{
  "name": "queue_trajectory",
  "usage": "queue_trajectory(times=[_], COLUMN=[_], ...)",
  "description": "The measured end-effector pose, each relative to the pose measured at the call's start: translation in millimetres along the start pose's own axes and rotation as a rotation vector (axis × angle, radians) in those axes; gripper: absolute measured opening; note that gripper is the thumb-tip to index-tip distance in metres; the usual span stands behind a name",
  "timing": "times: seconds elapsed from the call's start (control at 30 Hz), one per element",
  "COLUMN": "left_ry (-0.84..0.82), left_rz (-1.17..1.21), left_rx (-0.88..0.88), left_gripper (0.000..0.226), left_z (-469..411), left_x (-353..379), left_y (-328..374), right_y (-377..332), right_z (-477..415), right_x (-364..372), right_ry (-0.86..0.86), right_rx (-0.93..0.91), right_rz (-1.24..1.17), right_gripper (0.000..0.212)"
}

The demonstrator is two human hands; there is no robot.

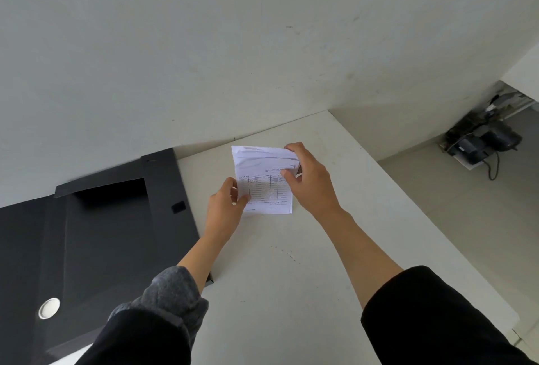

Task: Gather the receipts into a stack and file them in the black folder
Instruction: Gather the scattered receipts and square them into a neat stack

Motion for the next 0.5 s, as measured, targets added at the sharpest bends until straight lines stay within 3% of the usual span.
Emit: queue_trajectory(times=[0.1, 0.33, 0.5], left_ry=[-0.019, 0.000, 0.016], left_rz=[-0.005, 0.059, 0.069], left_rx=[-0.013, 0.017, 0.056], left_gripper=[0.020, 0.019, 0.019], left_z=[2, 3, 2], left_x=[1, -2, -6], left_y=[-4, 5, 9], right_y=[-3, -4, -5], right_z=[0, 6, 0], right_x=[1, 1, -1], right_ry=[-0.056, -0.050, -0.013], right_rx=[-0.006, -0.019, -0.032], right_rz=[0.047, 0.048, 0.066], right_gripper=[0.059, 0.073, 0.055])
Point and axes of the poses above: each hand's wrist, its own z-axis away from the middle knuckle, its own x-axis out of the palm, y = z × x, the point moved 5 cm from there along -z, towards the middle knuckle, and after that the axes turned 3 degrees about z, right-handed, at the moved point
